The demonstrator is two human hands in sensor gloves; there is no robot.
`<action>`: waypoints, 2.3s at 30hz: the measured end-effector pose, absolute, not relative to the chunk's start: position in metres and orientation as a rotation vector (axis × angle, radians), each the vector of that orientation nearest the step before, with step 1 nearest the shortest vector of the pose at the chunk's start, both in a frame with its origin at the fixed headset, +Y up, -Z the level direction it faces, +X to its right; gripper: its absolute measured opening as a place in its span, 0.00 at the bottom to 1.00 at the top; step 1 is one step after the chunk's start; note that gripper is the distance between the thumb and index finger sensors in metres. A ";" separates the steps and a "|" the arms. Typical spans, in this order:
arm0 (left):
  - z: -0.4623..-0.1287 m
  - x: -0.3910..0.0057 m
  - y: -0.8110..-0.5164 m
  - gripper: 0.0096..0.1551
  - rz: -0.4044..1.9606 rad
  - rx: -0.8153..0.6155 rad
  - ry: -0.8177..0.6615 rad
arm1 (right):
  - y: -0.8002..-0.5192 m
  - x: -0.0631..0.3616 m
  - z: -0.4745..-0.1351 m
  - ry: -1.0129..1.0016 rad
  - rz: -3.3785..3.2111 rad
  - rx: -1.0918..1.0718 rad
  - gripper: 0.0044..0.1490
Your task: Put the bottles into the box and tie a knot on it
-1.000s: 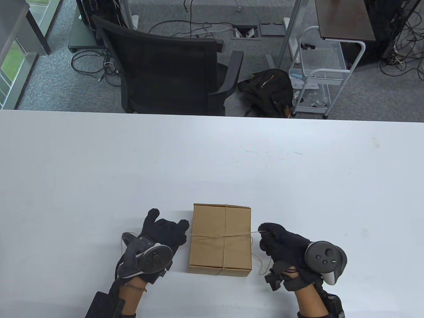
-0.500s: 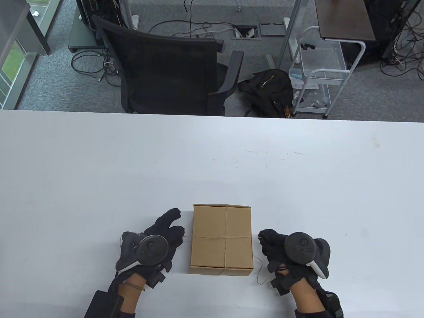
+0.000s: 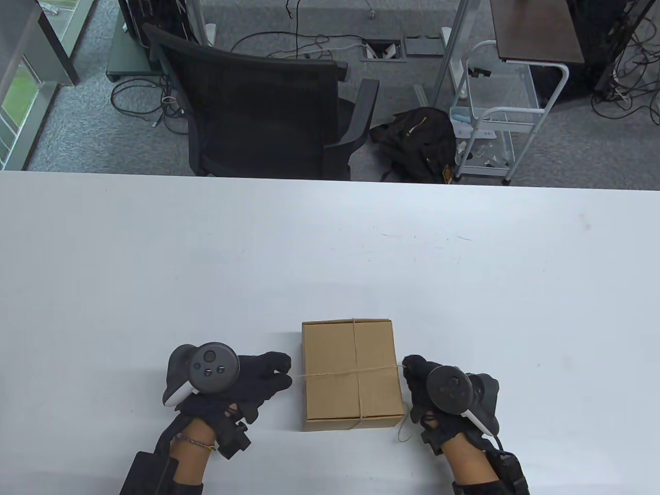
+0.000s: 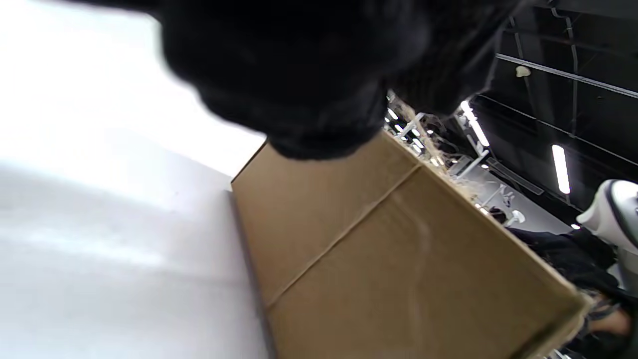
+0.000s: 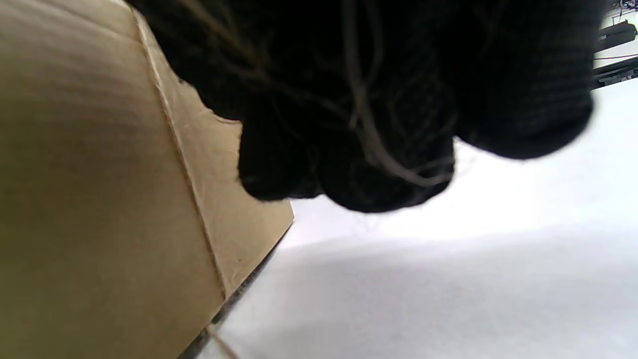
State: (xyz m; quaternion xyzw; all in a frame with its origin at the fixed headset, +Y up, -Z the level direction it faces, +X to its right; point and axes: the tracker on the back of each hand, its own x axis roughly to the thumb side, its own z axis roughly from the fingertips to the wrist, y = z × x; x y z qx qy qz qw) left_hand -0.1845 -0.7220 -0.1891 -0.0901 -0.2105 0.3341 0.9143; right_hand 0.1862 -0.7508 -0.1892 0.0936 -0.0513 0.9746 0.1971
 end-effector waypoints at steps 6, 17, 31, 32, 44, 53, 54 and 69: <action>-0.194 -0.197 -0.733 0.31 0.675 -0.266 -0.257 | -0.750 0.180 -0.186 -0.196 2.792 0.290 0.24; -0.197 -0.180 -0.754 0.27 0.663 -0.700 -0.391 | -0.756 0.172 -0.187 -0.193 2.834 0.262 0.24; -0.184 -0.142 -0.743 0.35 1.485 -0.779 -0.789 | -0.755 0.156 -0.184 -0.179 2.840 0.341 0.24; -0.184 -0.140 -0.742 0.36 1.514 -0.774 -0.798 | -0.755 0.157 -0.184 -0.178 2.832 0.337 0.24; -0.187 -0.153 -0.746 0.41 1.470 -0.600 -0.597 | -0.746 0.222 -0.194 0.000 1.931 0.280 0.24; -0.187 -0.160 -0.749 0.43 1.394 -0.583 -0.495 | -0.731 0.219 -0.196 0.317 1.684 0.642 0.31; -0.187 -0.160 -0.749 0.43 1.383 -0.575 -0.492 | -0.730 0.217 -0.194 0.402 1.734 0.676 0.28; -0.186 -0.154 -0.751 0.43 1.315 -0.595 -0.482 | -0.770 0.183 -0.202 0.334 2.601 0.128 0.33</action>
